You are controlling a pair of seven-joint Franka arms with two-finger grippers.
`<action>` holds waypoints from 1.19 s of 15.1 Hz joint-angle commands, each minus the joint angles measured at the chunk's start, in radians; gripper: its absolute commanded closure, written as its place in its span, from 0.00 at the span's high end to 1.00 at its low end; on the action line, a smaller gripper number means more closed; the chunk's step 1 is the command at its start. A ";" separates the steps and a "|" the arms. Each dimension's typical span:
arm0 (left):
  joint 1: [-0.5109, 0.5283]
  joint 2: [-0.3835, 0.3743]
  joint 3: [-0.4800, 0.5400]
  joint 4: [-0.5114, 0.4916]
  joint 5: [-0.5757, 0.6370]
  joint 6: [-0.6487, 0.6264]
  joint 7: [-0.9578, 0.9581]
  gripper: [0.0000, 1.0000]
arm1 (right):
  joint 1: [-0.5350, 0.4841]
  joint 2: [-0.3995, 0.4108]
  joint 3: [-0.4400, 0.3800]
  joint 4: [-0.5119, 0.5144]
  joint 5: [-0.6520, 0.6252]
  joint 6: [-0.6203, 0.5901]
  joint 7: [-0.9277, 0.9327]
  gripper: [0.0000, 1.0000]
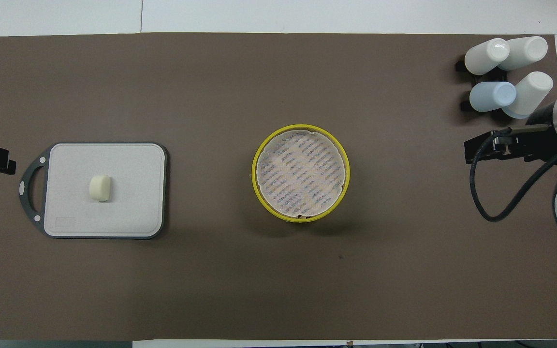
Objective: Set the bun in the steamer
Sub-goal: 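Lift the steamer lid with the right gripper while the left gripper reaches the bun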
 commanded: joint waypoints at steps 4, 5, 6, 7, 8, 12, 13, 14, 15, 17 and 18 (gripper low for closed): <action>-0.001 0.000 -0.004 0.011 0.015 0.006 -0.016 1.00 | -0.002 0.011 0.021 0.009 0.036 0.013 -0.002 1.00; -0.001 0.000 -0.003 0.008 0.015 0.007 -0.016 1.00 | -0.002 0.022 0.065 0.009 0.047 0.051 0.012 1.00; -0.001 -0.005 -0.004 -0.002 0.015 0.015 -0.016 1.00 | 0.036 0.038 0.120 0.018 0.046 0.096 0.059 1.00; 0.000 -0.015 -0.004 -0.035 0.015 0.042 -0.014 1.00 | 0.134 0.081 0.132 0.024 0.037 0.131 0.158 1.00; 0.002 -0.050 -0.004 -0.107 0.015 0.100 -0.011 1.00 | 0.220 0.132 0.130 0.038 0.032 0.168 0.300 1.00; 0.003 -0.149 -0.004 -0.531 0.015 0.459 0.017 1.00 | 0.408 0.356 0.129 0.162 -0.041 0.346 0.524 1.00; 0.002 -0.138 -0.004 -0.604 0.015 0.543 0.035 1.00 | 0.417 0.377 0.129 0.148 -0.058 0.401 0.533 1.00; -0.003 -0.109 -0.004 -0.652 0.015 0.620 0.046 1.00 | 0.423 0.391 0.127 0.133 -0.065 0.424 0.536 1.00; -0.004 -0.065 -0.006 -0.690 0.015 0.700 0.052 1.00 | 0.434 0.405 0.129 0.127 -0.080 0.432 0.540 1.00; -0.009 0.003 -0.006 -0.716 0.015 0.799 0.055 1.00 | 0.463 0.433 0.129 0.116 -0.137 0.434 0.565 1.00; -0.010 0.033 -0.006 -0.716 0.015 0.823 0.073 1.00 | 0.465 0.437 0.132 0.104 -0.138 0.457 0.595 1.00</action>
